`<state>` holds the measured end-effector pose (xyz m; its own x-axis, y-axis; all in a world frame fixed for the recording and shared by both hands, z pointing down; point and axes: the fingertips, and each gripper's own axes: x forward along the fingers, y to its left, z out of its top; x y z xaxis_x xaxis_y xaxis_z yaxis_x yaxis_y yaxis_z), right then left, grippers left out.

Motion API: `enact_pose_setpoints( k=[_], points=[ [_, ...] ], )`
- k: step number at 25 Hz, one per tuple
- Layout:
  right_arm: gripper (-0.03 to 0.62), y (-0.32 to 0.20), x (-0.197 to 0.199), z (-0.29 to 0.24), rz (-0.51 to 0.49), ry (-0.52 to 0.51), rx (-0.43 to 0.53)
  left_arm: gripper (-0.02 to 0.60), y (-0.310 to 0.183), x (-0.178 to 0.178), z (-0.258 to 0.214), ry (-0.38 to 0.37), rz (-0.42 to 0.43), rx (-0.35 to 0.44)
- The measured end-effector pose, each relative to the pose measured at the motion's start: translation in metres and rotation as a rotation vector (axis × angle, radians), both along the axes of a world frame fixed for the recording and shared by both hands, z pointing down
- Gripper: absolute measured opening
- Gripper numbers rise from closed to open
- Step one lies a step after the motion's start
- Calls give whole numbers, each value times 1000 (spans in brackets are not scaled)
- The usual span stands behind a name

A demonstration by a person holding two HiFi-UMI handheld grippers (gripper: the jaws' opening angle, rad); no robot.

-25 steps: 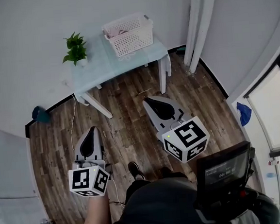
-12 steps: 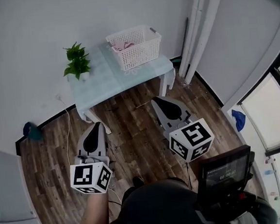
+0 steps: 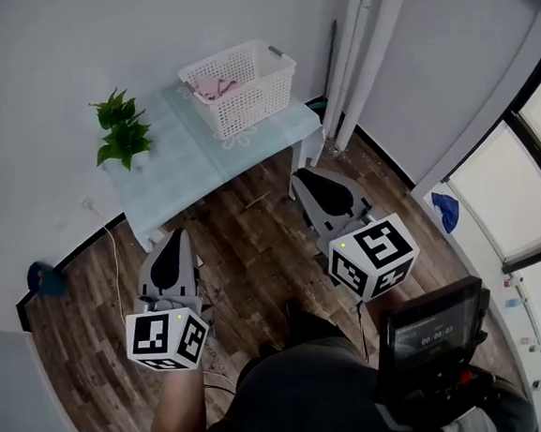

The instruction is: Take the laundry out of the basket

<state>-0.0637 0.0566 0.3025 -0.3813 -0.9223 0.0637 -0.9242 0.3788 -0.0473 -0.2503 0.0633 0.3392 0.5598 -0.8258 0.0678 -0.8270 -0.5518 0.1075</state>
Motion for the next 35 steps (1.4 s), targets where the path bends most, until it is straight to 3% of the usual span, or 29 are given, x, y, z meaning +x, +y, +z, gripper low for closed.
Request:
enact_pose_setpoints(
  k=[4,16,24,27,30,35],
  points=[
    [18,-38,20,3,23,-14,2,8,-42,19,2,-14,13,0],
    [18,-156,77,0,-28,-23,-24,9,-160,94,-13,-67,6,13],
    [26,-222,87,9,-63,-1,-40,8,-221,114,-12,-86,17,9],
    [67,-246,81,12,-99,-31,-68,9,-247,117,-6,-94,35,11],
    [138,-278,79,11,-102,-3,-77,9,-281,116,-4,-75,39,6],
    [191,-337,62,13,-125,37,-101,9,-338,105,-11,-53,50,10]
  ],
)
